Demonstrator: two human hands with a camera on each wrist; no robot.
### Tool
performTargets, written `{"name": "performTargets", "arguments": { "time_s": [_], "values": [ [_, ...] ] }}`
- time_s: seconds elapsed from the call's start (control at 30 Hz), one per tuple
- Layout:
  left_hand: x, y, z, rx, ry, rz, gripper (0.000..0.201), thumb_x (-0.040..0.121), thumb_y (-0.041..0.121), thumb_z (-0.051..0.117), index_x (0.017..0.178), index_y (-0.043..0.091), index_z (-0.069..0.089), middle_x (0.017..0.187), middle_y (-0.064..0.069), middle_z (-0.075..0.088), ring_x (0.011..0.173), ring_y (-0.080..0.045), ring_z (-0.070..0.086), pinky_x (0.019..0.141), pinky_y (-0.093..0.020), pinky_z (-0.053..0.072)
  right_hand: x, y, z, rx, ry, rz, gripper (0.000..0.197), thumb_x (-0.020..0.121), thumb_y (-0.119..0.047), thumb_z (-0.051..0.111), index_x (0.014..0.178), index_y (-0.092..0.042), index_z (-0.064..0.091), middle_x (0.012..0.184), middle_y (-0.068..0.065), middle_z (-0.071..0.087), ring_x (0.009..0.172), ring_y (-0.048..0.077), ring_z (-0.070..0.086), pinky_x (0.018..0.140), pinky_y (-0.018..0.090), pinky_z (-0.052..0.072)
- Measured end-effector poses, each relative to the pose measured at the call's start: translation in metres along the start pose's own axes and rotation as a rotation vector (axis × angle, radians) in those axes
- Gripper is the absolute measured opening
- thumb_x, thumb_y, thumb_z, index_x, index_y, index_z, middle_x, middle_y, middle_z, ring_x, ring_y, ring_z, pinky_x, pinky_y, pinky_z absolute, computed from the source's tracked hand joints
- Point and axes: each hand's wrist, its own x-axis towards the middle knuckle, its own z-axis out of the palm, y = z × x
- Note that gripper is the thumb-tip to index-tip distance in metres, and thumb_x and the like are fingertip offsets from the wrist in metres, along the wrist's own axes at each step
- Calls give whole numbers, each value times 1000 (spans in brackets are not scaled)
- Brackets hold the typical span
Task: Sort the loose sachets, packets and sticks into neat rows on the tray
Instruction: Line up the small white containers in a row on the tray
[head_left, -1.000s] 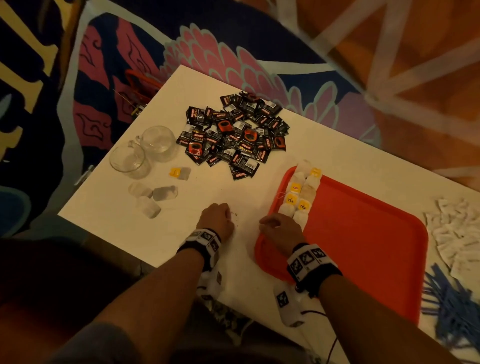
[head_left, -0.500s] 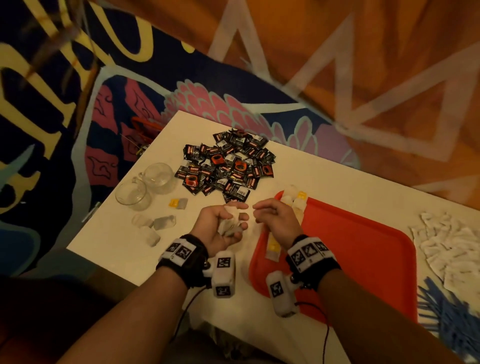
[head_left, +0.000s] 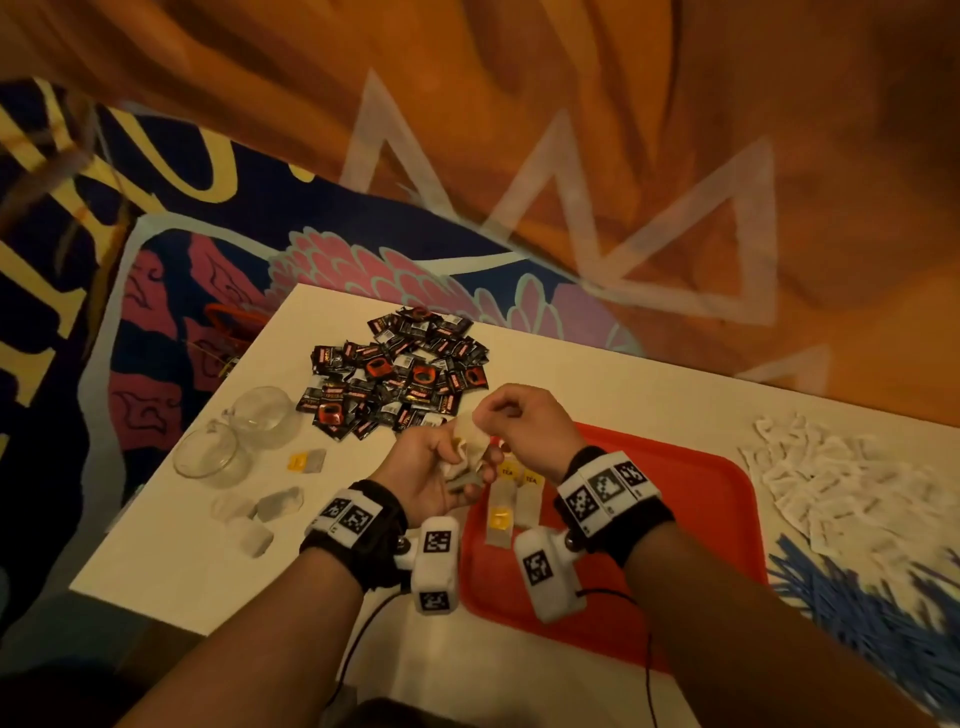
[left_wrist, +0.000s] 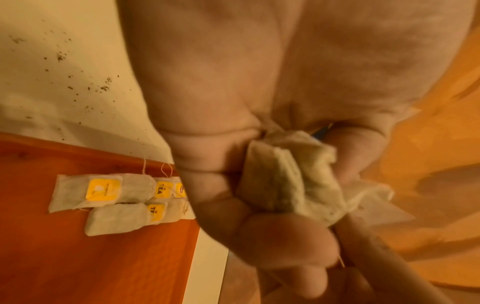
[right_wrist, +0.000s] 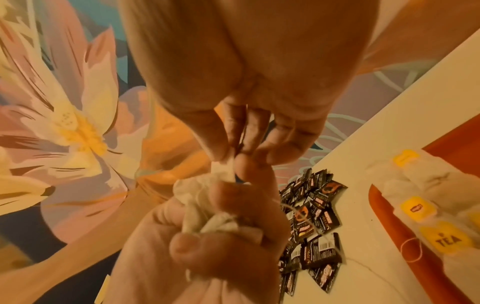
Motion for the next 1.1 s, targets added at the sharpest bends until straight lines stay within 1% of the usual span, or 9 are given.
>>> {"name": "performTargets", "arguments": {
  "time_s": [0.3,0.47,0.5,0.6,0.7,0.77,0.87,1.0,1.1],
  "values": [
    [3,-9,3,-28,-18,-5,51,62,4,37,107,9,61,90,-14,62,67,-26,57,51,-24,44,-10,-2,-25,65,225,5,18,90,-20,66,75,-30,62,71,-6,64,66,17,61,79,50,56],
    [3,-10,7,-38,77,66,24,87,27,50,94,10,65,86,-11,66,64,-25,59,51,-22,43,-17,-3,-32,104,274,12,13,90,-22,66,81,-30,62,68,-6,65,64,18,62,78,52,57],
    [5,-10,8,-17,116,80,30,93,35,51,85,9,64,81,-9,65,62,-22,57,48,-22,42,-18,-3,-33,109,282,13,12,90,-21,66,82,-29,62,66,-7,65,61,16,61,78,51,57],
    [14,-9,7,141,318,171,42,94,42,61,65,14,50,64,0,53,52,-13,49,40,-21,38,-21,-4,-36,114,312,20,11,90,-21,67,83,-28,62,67,-5,66,60,15,61,79,48,57],
    [19,-5,7,432,455,370,29,91,32,69,78,10,56,64,-1,49,53,-15,47,46,-25,40,-23,-2,-39,92,365,41,9,87,-24,68,82,-30,63,75,-1,70,70,20,66,80,49,57],
    [18,-1,12,706,493,535,22,88,31,73,83,11,65,69,2,56,60,-18,51,54,-29,44,-23,0,-39,63,396,50,7,86,-27,68,83,-30,63,79,0,71,75,22,68,81,47,57],
    [13,2,32,1043,491,683,13,81,30,80,75,25,69,73,9,64,62,-7,56,62,-28,48,-24,2,-38,39,436,45,7,85,-28,69,83,-30,63,79,-2,72,77,20,69,83,44,56],
    [10,-2,53,1234,454,749,21,74,33,85,80,21,68,75,11,66,59,4,55,57,-6,39,-26,-1,-33,49,443,30,8,84,-29,70,79,-31,64,72,-5,72,81,21,69,86,43,55],
    [11,-2,58,1193,484,790,27,74,28,86,82,15,64,75,8,64,60,8,54,56,-5,37,-28,-4,-31,46,444,-3,9,87,-29,66,79,-31,64,72,-8,71,82,19,69,88,42,54]
  ]
}}
